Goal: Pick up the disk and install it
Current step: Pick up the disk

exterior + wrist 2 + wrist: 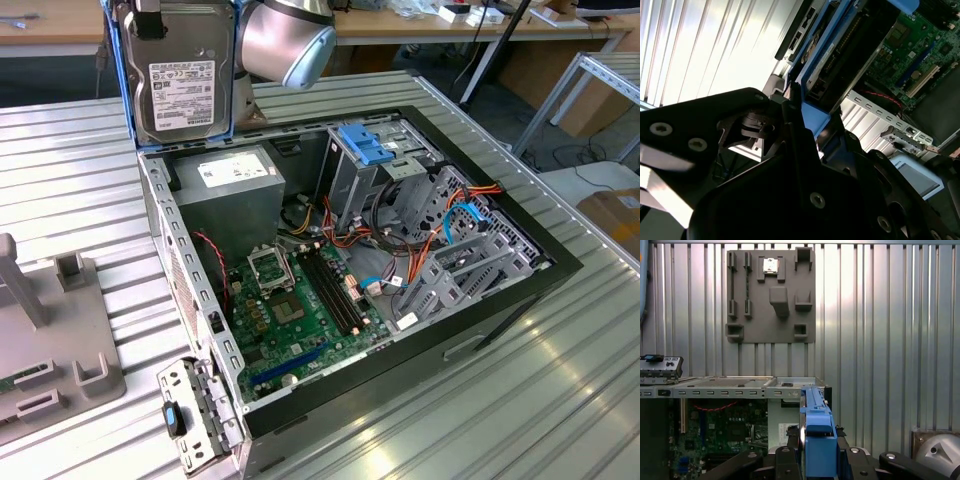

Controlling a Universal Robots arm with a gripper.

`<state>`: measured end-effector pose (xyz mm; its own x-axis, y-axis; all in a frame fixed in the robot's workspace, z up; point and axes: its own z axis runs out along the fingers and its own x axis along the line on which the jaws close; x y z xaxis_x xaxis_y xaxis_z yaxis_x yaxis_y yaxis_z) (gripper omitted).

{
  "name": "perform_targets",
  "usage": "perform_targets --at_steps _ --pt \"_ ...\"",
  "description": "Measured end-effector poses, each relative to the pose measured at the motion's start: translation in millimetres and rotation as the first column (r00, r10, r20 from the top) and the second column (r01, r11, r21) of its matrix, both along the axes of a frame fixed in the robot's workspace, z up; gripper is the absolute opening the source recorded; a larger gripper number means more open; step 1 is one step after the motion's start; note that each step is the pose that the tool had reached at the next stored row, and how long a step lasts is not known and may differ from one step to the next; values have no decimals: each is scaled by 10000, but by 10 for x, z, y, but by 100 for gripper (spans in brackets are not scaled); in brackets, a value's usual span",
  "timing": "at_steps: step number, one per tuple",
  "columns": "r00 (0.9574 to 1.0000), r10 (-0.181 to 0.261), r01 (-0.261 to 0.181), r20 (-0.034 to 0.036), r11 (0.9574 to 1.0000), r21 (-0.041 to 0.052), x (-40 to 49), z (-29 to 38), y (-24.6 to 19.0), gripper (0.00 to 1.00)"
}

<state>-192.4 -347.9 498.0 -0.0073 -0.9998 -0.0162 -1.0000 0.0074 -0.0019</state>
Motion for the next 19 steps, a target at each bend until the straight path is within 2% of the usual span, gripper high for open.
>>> perform_targets --at_steps 19 --pt "10000 0 0 0 10000 0 47 0 0 37"
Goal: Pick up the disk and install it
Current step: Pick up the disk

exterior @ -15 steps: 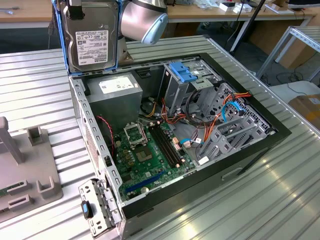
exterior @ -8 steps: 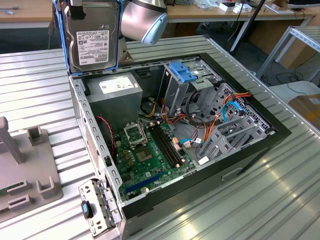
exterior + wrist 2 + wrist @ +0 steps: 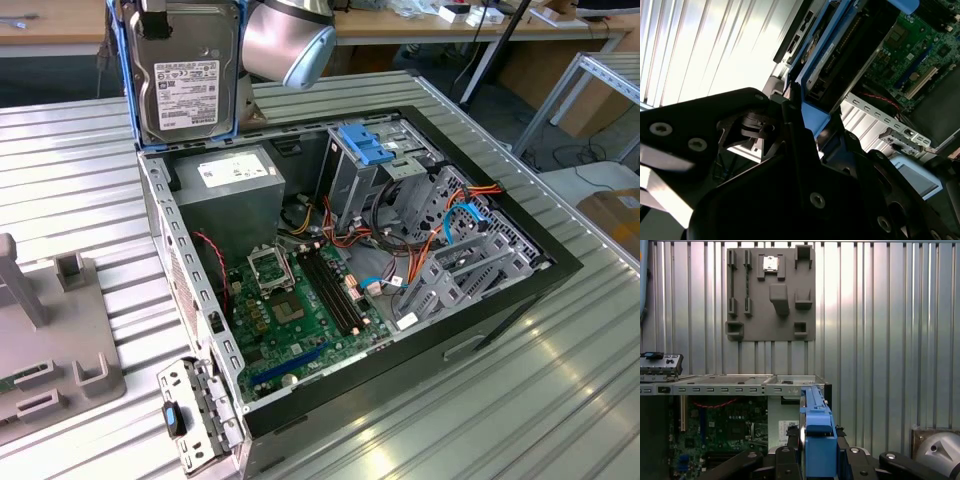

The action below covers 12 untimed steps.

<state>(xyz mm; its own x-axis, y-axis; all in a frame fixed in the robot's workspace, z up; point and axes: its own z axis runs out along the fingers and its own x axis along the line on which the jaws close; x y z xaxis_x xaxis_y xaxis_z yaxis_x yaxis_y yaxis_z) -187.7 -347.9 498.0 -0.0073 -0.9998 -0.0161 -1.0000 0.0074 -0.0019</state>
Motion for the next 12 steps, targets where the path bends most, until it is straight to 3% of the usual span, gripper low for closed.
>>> perform_targets --at_steps 12 --pt "10000 0 0 0 10000 0 27 0 0 37"
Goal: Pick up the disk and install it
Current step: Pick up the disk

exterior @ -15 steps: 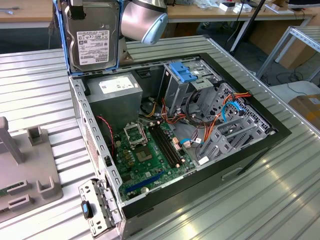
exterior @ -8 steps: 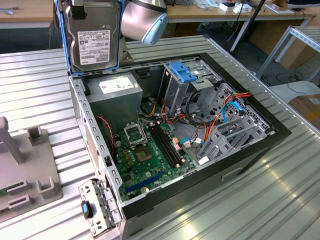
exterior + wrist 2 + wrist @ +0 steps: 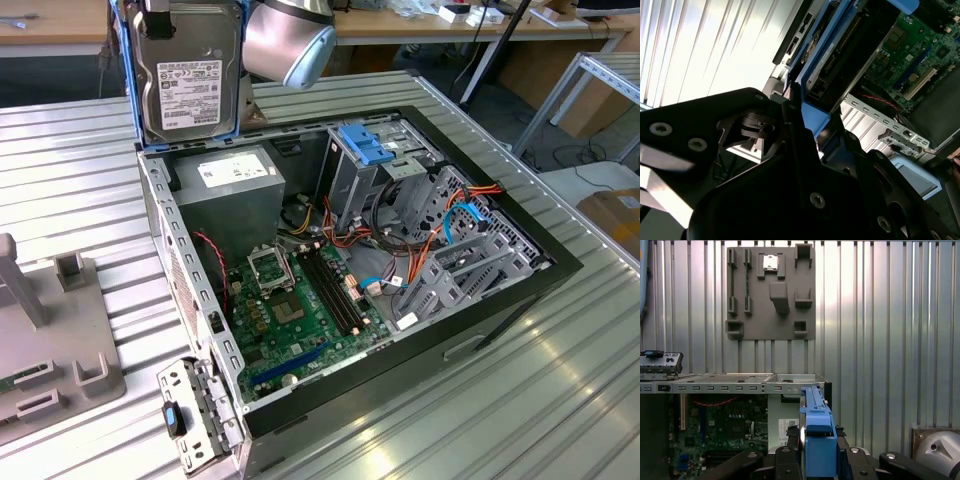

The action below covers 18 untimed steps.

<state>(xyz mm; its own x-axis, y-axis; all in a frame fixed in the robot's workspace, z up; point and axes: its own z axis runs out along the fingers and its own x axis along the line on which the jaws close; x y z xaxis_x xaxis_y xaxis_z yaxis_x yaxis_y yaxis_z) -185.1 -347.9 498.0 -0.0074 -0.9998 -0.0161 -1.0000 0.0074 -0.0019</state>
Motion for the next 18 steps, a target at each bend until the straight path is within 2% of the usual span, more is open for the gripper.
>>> perform_targets --at_steps 17,18 --pt "10000 0 0 0 10000 0 39 0 0 37" --pt "10000 0 0 0 10000 1 70 0 0 37"
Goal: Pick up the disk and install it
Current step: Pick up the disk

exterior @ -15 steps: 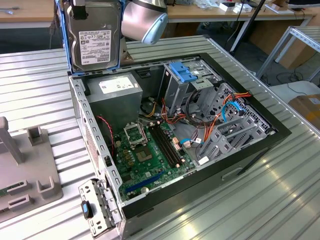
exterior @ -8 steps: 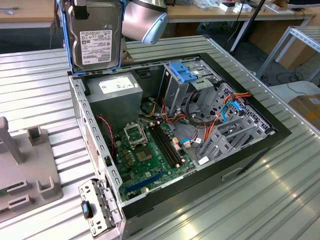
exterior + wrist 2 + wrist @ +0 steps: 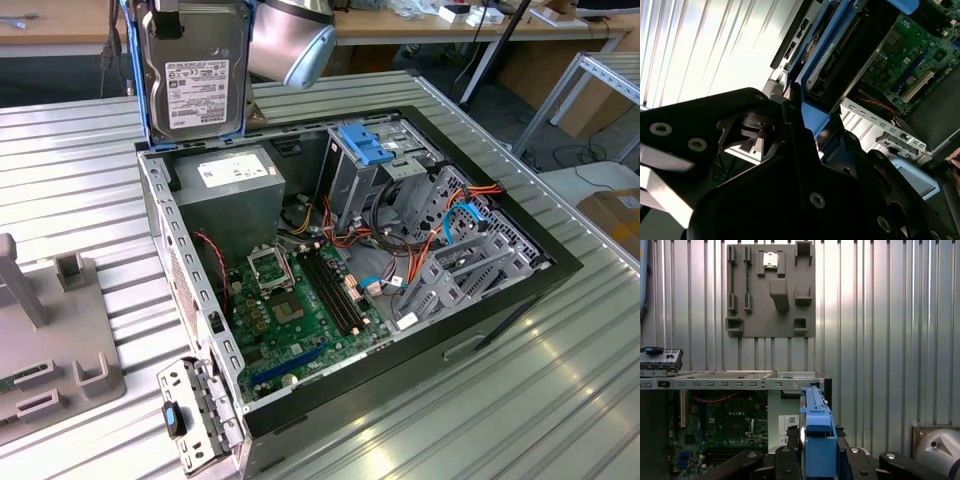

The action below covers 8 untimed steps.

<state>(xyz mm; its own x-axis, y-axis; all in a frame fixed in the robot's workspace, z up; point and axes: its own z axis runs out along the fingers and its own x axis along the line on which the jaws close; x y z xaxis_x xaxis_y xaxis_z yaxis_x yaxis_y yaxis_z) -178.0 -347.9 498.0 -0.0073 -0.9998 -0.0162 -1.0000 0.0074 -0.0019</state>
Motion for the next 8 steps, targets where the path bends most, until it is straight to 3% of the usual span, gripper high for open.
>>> perform_targets --at_steps 8 --pt "10000 0 0 1 10000 0 138 0 6 37"
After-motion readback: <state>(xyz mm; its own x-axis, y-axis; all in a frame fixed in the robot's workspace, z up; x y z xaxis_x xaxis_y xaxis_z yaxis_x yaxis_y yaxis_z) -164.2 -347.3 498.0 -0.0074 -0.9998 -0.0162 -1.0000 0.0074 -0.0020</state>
